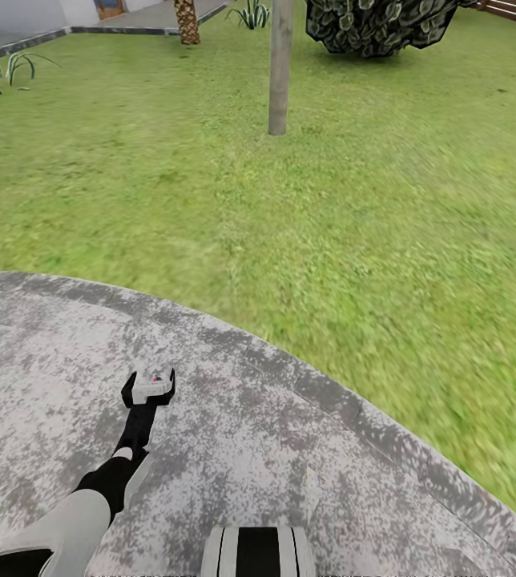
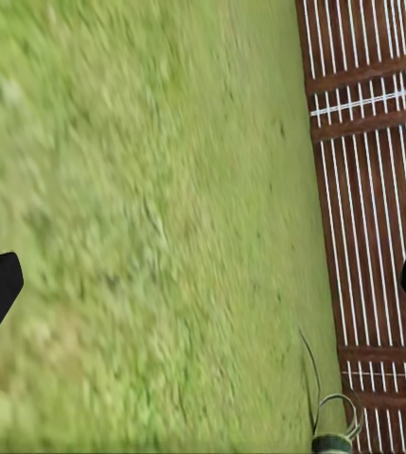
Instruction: In the garden, pick up the pesticide atomizer on the floor and spray pesticide onto both trees until each tree trunk is fully covered.
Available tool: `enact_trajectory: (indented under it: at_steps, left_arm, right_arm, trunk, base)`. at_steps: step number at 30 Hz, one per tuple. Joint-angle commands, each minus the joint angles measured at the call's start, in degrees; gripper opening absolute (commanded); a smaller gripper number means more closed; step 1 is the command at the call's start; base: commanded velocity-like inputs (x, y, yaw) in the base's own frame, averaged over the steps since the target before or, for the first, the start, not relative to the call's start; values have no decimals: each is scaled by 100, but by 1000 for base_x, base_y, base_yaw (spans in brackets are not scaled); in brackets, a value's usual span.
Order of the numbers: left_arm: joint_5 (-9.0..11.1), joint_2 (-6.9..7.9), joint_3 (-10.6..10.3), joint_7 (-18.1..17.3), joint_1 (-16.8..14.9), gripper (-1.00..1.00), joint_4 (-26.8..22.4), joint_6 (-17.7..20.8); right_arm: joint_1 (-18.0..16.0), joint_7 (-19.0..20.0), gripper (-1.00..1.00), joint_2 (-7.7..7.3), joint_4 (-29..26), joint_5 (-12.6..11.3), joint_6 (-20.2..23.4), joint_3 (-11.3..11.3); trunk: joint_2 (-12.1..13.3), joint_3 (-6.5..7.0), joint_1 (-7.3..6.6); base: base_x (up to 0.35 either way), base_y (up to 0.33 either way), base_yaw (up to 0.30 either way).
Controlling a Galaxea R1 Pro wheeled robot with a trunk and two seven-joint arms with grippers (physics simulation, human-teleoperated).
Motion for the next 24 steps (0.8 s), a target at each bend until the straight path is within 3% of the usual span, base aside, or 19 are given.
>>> enact_trajectory:
  at_steps: [1,24]
  left_arm:
    - [0,0,0,0,0,100,0,-23]
    - [0,-2,0,0,0,100,-1,-154]
  right_arm:
    - [0,0,100,0,0,0,0,0]
    - [0,9,100,9,0,3,-15,0]
  trunk:
    - [-2,-23,2]
    - [-32,-533,62]
  base:
    - [0,0,0]
    - [0,0,0]
